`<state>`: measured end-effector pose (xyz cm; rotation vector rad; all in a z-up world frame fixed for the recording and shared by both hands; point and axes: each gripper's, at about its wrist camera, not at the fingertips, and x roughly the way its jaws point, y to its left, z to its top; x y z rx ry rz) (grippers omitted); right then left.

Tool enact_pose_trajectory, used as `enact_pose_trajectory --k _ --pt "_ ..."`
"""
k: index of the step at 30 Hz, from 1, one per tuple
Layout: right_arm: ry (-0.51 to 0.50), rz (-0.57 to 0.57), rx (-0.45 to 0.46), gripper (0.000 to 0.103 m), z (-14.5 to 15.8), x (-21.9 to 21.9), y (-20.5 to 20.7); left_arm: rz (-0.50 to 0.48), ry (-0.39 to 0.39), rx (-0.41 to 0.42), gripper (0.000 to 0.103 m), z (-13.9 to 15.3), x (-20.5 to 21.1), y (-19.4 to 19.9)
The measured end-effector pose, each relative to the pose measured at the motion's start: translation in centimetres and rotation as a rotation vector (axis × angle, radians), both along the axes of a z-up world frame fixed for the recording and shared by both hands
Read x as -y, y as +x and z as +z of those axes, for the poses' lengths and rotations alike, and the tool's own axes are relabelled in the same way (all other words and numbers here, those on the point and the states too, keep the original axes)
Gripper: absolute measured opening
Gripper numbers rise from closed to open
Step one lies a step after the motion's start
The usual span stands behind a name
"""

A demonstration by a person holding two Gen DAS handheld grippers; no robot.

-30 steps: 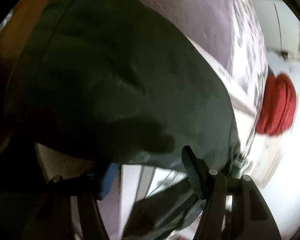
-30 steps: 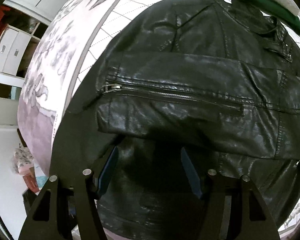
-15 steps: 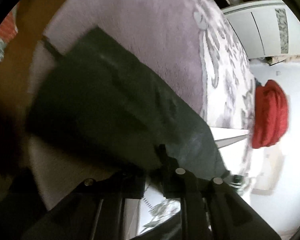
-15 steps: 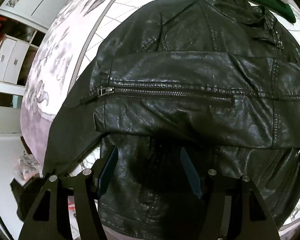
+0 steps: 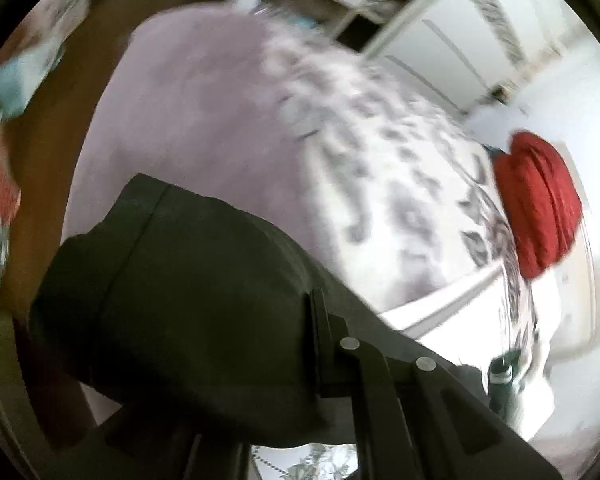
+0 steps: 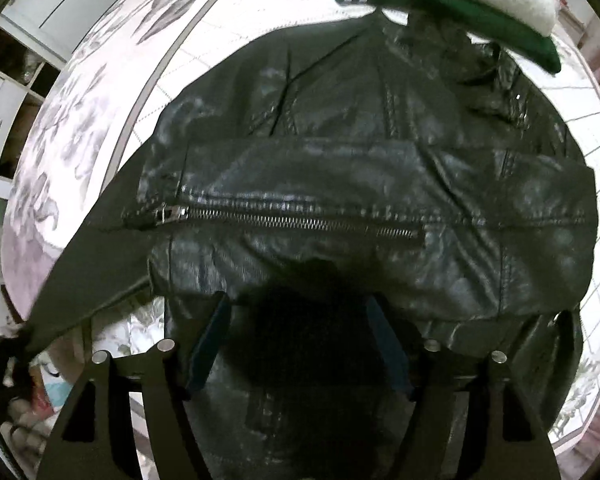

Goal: Fold large clothes

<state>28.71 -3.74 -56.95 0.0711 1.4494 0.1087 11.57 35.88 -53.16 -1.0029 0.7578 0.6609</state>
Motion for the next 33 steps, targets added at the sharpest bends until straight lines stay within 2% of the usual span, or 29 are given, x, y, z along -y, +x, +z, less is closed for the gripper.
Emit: enact_pose_trajectory --k 3,4,5,6,7,9,10,12,14,16,18,20,22,24,25,27,29,31,33 --pt "-0.042 -0.008 0.031 0.074 0.5 -0.3 0.5 -0.124 0.111 0.040 0.002 3.6 0.9 3.0" --pt "-0.061 -0.009 0.043 0.077 0.6 -0.4 0.7 -0.157 0.145 0.044 0.002 4.4 1.1 4.0" --pt "-0.090 -0.005 0.057 0.090 0.6 -0.6 1.0 -0.208 0.184 0.062 0.002 5.6 1.8 5.2" --pt "-0.112 0.008 0.056 0.094 0.2 -0.5 1.6 -0.248 0.215 0.072 0.002 6.4 2.4 6.3" --pt "-0.122 0.022 0.042 0.094 -0.6 -0.5 2.0 -0.308 0.267 0.075 0.002 7.4 3.5 7.8" --pt "-0.067 -0.001 -0.013 0.094 -1.9 0.1 2.9 -0.390 0.315 0.096 0.002 8.8 5.6 9.5" --pt "0.000 -0.052 -0.028 0.094 -2.0 1.3 3.2 -0.440 0.345 0.101 0.002 9.5 7.1 10.6" --pt "0.074 -0.130 -0.016 0.094 -1.1 3.7 3.3 -0.559 0.396 0.129 0.002 11.0 11.2 12.5" --pt "0.097 -0.181 0.004 0.094 0.0 6.5 2.9 -0.658 0.437 0.140 0.002 11.9 15.5 14.0" --pt "0.123 -0.254 0.015 0.094 1.4 10.6 2.0 -0.764 0.432 0.163 0.002 12.2 20.5 15.2" --pt "0.139 -0.326 0.023 0.094 2.5 14.9 0.7 -0.897 0.401 0.149 0.002 11.3 26.8 16.7" --pt "0.125 -0.385 0.028 0.094 3.1 19.5 -1.0 -0.988 0.378 0.135 0.002 9.9 31.9 17.6" --pt "0.097 -0.432 0.031 0.094 3.3 23.7 -2.3 -1.100 0.358 0.105 0.002 7.4 38.0 18.4" --pt "0.067 -0.475 0.022 0.094 3.0 27.7 -3.5 -1.173 0.342 0.072 0.002 5.0 42.2 18.8" --pt "0.062 -0.500 0.017 0.094 2.8 29.8 -4.1 -1.221 0.348 0.036 0.003 3.0 44.9 19.1" --pt "0.054 -0.539 0.002 0.094 2.1 33.0 -5.3 -1.269 0.349 -0.036 0.007 -0.1 48.1 19.6" --pt "0.052 -0.568 -0.021 0.094 1.3 35.7 -6.2 -1.299 0.365 -0.153 0.011 -2.6 51.0 20.6" --pt "0.063 -0.585 -0.038 0.094 0.7 36.7 -7.1 -1.308 0.364 -0.241 0.012 -4.6 51.9 20.6" --pt "0.084 -0.589 -0.051 0.094 0.4 38.1 -7.6 -1.285 0.357 -0.239 0.015 -4.6 51.6 20.0"
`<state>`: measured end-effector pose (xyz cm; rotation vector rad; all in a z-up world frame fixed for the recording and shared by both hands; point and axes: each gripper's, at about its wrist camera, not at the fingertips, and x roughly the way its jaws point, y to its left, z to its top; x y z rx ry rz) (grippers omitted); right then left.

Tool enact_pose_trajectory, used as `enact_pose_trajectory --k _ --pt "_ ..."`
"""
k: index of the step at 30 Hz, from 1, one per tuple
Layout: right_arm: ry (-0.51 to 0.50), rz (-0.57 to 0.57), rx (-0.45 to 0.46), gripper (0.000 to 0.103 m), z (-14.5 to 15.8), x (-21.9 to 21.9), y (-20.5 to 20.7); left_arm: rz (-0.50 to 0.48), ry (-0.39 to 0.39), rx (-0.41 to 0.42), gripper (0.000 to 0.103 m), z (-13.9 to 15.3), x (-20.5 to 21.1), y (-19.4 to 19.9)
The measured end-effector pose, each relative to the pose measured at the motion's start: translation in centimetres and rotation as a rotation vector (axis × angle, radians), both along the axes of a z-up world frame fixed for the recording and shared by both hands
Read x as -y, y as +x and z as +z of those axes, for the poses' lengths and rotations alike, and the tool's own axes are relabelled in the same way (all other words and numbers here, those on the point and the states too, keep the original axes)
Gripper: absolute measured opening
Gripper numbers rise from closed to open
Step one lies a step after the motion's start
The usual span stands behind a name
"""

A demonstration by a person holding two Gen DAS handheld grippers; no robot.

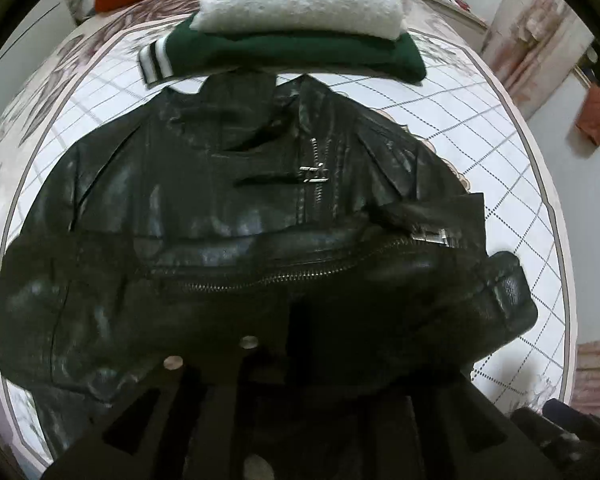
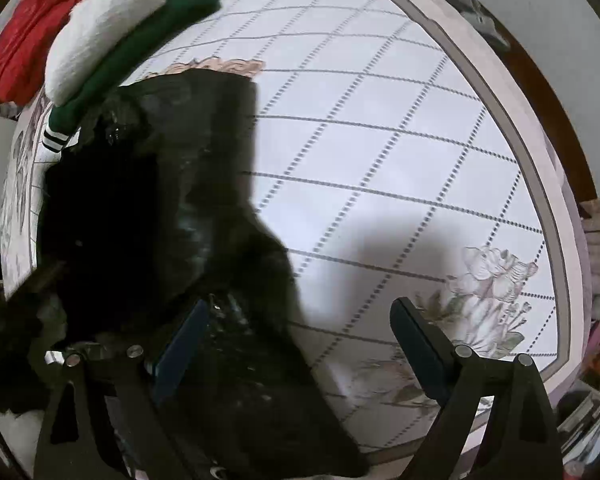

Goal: Fold large clothes

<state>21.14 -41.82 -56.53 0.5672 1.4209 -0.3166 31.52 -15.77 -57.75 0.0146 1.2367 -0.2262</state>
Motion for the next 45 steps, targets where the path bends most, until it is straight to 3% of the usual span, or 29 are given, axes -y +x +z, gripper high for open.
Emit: enact_pose_trajectory --k 1,2,4,5,6,8,9,16,19,20,21,23,27,30,32,35,38,40,42,45 --pt "0.007 0.000 0.002 0.094 0.0 0.3 0.0 0.015 -0.023 0.011 0.018 0.6 -0.4 -0.4" --pt "0.020 0.002 0.006 0.094 0.2 0.8 -0.2 0.034 -0.053 0.020 0.028 1.5 -0.9 -0.6" --pt "0.046 -0.005 0.017 0.094 0.6 1.3 -0.5 0.092 -0.115 0.054 0.050 3.2 -2.2 -1.5" --pt "0.062 -0.010 0.023 0.094 1.0 1.6 -0.6 0.126 -0.143 0.085 0.067 4.2 -3.1 -1.7" --pt "0.074 -0.015 0.029 0.094 1.2 1.7 -0.6 0.157 -0.151 0.109 0.081 5.2 -3.4 -1.8" --pt "0.112 -0.019 0.055 0.094 2.0 1.8 -0.2 0.205 -0.141 0.123 0.098 6.2 -4.3 -1.7" --pt "0.132 -0.017 0.067 0.094 2.3 1.7 0.3 0.236 -0.126 0.131 0.101 6.8 -5.5 -1.8" --pt "0.329 0.032 0.132 0.094 1.7 -1.7 7.1 0.412 0.027 0.136 0.102 6.2 -15.5 -1.1" --pt "0.324 0.107 0.102 0.094 -0.8 -4.6 10.6 0.469 0.183 0.090 0.102 3.8 -19.4 -0.4" --pt "0.313 0.148 0.067 0.087 -2.1 -5.7 11.6 0.485 0.238 0.072 0.102 2.9 -20.4 -0.2" --pt "0.299 0.188 0.041 0.060 -3.2 -6.6 12.2 0.496 0.278 0.046 0.102 2.0 -21.2 0.1" --pt "0.176 0.265 -0.017 0.024 -4.7 -8.3 12.8 0.520 0.308 -0.009 0.102 0.3 -22.7 0.8" --pt "0.087 0.278 0.048 0.015 -2.9 -8.7 12.3 0.507 0.275 -0.024 0.102 -0.6 -22.9 1.5" --pt "-0.029 0.233 0.133 0.014 0.8 -7.3 11.3 0.471 0.260 -0.061 0.103 -1.8 -21.7 2.5" --pt "-0.058 0.207 0.104 0.014 0.3 -6.2 11.4 0.456 0.231 -0.086 0.103 -3.1 -21.0 3.3" --pt "-0.003 0.209 -0.031 0.017 -4.3 -5.7 11.9 0.449 0.194 -0.099 0.103 -5.0 -20.6 4.0" --pt "0.113 0.149 -0.060 0.023 -5.0 -4.5 12.6 0.441 0.204 -0.099 0.103 -4.5 -20.3 4.2" --pt "0.201 0.112 -0.054 0.037 -4.0 -3.2 12.1 0.435 0.213 -0.076 0.103 -3.1 -20.1 3.4" --pt "0.217 0.088 -0.024 0.069 -2.5 -2.3 10.6 0.430 0.210 -0.061 0.103 -1.6 -19.8 1.8" --pt "0.207 0.101 -0.040 0.074 -1.8 -1.6 7.6 0.427 0.211 -0.051 0.103 0.3 -19.4 -1.7"
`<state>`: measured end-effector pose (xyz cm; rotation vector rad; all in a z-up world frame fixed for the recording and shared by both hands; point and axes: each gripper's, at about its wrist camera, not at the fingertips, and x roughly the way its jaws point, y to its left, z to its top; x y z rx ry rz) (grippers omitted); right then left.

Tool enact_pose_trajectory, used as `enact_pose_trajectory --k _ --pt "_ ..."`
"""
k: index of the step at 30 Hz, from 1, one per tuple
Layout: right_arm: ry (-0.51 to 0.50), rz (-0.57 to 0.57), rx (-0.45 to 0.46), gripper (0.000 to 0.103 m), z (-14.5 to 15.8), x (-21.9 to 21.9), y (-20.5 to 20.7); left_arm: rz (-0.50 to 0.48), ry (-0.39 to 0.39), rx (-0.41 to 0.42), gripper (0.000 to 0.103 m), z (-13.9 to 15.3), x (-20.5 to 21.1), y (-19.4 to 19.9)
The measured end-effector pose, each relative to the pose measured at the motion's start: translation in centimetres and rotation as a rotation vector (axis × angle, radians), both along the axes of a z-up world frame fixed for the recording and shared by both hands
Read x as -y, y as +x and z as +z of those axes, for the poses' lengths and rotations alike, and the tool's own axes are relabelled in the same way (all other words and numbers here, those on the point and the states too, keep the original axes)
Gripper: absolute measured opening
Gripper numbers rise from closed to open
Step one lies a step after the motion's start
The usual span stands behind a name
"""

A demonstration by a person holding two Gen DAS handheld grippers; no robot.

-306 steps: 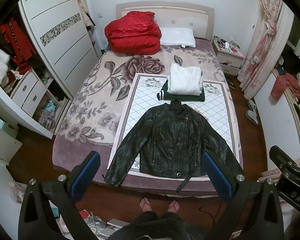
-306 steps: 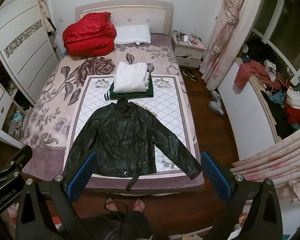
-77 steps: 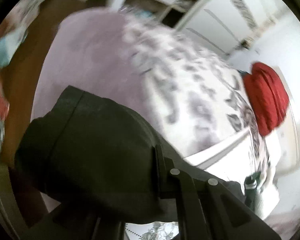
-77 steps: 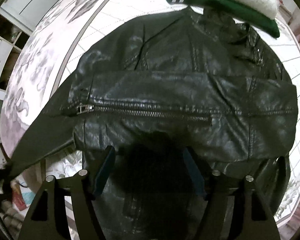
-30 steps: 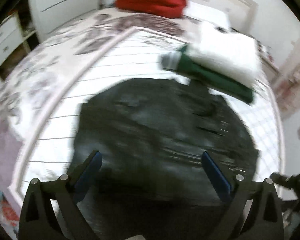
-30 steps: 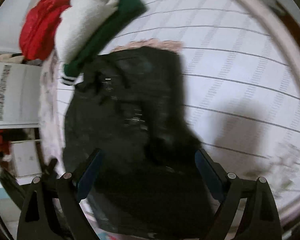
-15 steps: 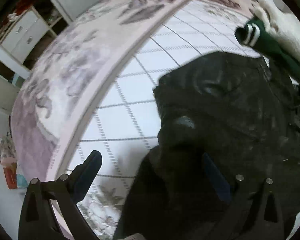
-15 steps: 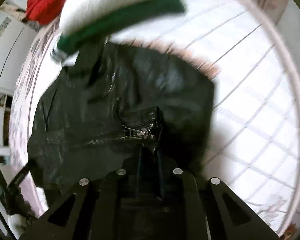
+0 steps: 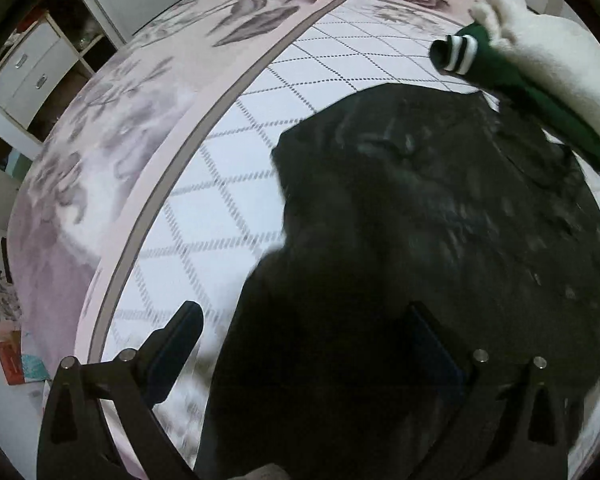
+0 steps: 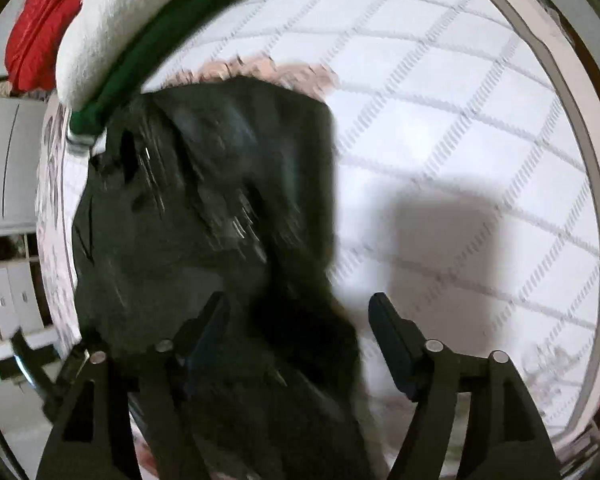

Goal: Fold large clothes

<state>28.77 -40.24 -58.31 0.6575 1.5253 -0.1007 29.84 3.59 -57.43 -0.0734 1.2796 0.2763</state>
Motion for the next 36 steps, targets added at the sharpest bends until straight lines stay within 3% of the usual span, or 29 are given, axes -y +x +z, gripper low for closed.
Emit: enact_pose_trajectory --k 4,6,7,8,9,13,18,22,26,28,30,31,33,36 --pt "0.083 0.094 -0.118 0.072 -4.8 -1.6 -4.8 -0.015 0.027 -0.050 0.103 0.1 0.7 -4.5" --pt "0.074 0.112 -0.078 0.043 -5.7 -2.9 -6.4 -0.023 0.045 -0.083 0.103 -0.7 0.5 -6.2" --pt "0.026 0.113 -0.019 0.034 -5.3 -3.6 -7.2 -0.021 0.048 -0.097 0.103 -1.1 0.2 -7.1" --pt "0.038 0.093 0.018 0.010 -5.3 -4.3 -8.2 -0.013 0.050 -0.111 0.103 -1.3 -0.4 -7.8" --pt "0.119 0.021 0.014 0.007 -5.8 -4.7 -9.4 -0.002 0.049 -0.116 0.103 -1.5 -1.1 -8.5" --pt "0.189 -0.178 0.023 0.007 -6.1 -7.0 -12.9 0.010 0.072 -0.103 0.103 -0.7 -4.8 -10.6" --pt "0.274 -0.203 0.000 0.007 -5.8 -15.6 -15.5 -0.026 0.141 -0.064 0.103 1.4 -8.8 -11.9" --pt "0.306 -0.073 -0.032 0.007 -6.3 -24.3 -14.4 -0.067 0.186 -0.042 0.103 2.1 -10.1 -12.8" --pt "0.149 0.107 -0.066 0.007 -5.9 -27.9 -15.0 -0.138 0.221 -0.027 0.103 2.3 -8.4 -14.1" --pt "0.113 0.166 -0.126 0.017 -5.5 -27.0 -16.4 -0.175 0.209 -0.035 0.103 2.0 -6.5 -15.0" --pt "0.140 0.180 -0.190 0.060 -5.3 -25.3 -17.3 -0.214 0.177 -0.050 0.103 1.7 -4.1 -16.0" --pt "0.160 0.179 -0.207 0.065 -4.9 -24.4 -17.7 -0.241 0.162 -0.060 0.103 1.5 -2.6 -16.6" --pt "0.167 0.180 -0.207 0.067 -3.8 -22.2 -18.2 -0.320 0.164 -0.067 0.103 1.4 1.1 -18.2" --pt "0.096 0.176 -0.197 0.067 -2.0 -19.1 -17.9 -0.464 0.225 -0.056 0.103 1.6 6.9 -20.5"
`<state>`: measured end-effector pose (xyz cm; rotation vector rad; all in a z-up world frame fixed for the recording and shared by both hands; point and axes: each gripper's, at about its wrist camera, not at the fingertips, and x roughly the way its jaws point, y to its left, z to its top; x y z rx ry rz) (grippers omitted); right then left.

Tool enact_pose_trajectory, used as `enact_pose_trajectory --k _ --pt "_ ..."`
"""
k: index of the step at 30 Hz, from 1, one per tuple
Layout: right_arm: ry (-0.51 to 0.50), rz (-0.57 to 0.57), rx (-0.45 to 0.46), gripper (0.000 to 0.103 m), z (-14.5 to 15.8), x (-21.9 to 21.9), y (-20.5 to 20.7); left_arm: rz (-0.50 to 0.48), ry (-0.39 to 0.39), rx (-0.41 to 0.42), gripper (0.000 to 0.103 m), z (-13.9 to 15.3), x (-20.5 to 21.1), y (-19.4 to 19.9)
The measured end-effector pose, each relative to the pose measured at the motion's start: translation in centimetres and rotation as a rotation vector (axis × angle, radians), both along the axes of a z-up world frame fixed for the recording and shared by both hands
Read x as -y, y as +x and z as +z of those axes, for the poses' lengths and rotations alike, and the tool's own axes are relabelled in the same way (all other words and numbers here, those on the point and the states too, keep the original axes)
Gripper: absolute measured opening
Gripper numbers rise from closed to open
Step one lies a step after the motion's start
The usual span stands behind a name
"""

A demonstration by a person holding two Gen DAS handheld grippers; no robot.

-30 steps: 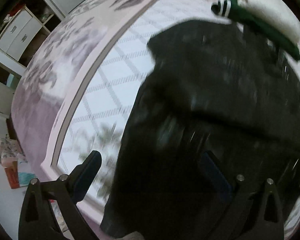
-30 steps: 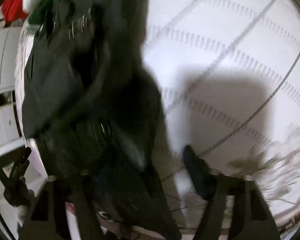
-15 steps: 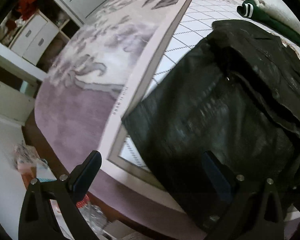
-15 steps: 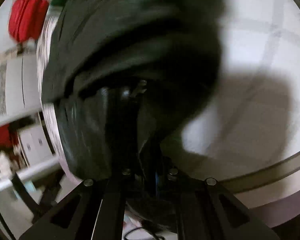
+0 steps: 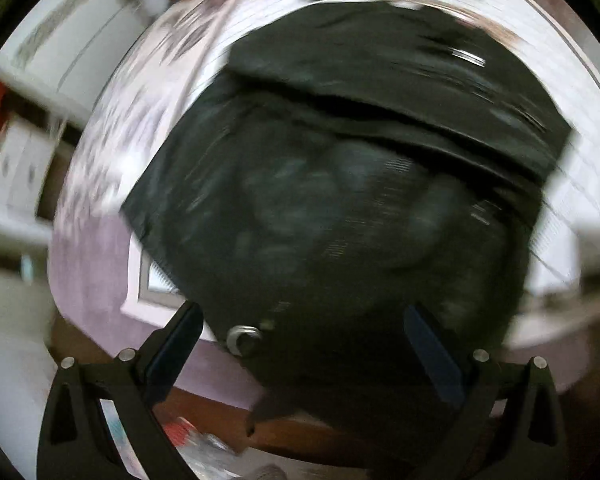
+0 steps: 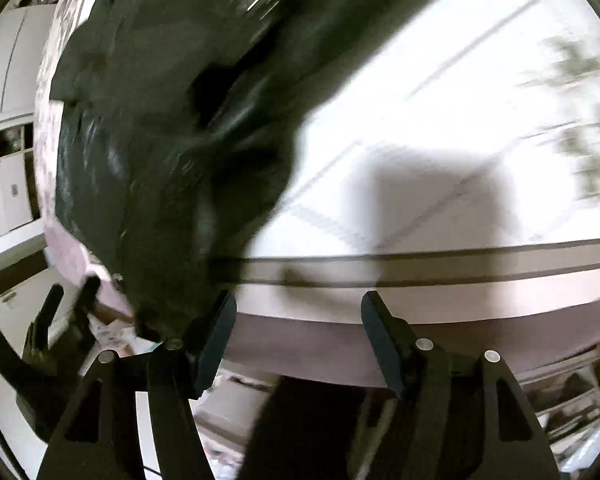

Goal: Fold large clothes

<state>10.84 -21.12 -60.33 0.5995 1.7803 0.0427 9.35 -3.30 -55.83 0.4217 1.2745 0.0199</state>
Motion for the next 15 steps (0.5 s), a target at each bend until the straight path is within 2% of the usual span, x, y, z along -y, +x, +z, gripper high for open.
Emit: enact_pose_trajectory --k 2,4,7,10,12,15 --pt "-0.025 -0.037 0.000 0.067 0.5 2.5 0.8 -0.118 0.041 0.007 0.103 -0.3 4.4 -1.8" --pt "-0.042 -0.080 0.003 0.067 0.7 5.7 1.7 -0.221 0.095 -0.013 0.103 -1.9 8.5 -3.4" --pt "-0.080 -0.112 0.021 0.067 0.6 9.6 2.7 -0.296 0.198 -0.060 0.103 -5.1 11.7 -4.3" --pt "-0.089 -0.131 0.043 0.067 0.0 13.3 3.5 -0.248 0.288 -0.085 0.103 -7.8 12.0 -3.4" --pt "-0.078 -0.138 0.061 0.067 -0.4 15.5 3.9 -0.173 0.287 -0.075 0.103 -7.9 10.9 -2.1" --pt "-0.008 -0.164 0.090 0.067 -1.5 15.9 5.3 -0.100 0.308 -0.051 0.103 -7.7 8.9 0.1"
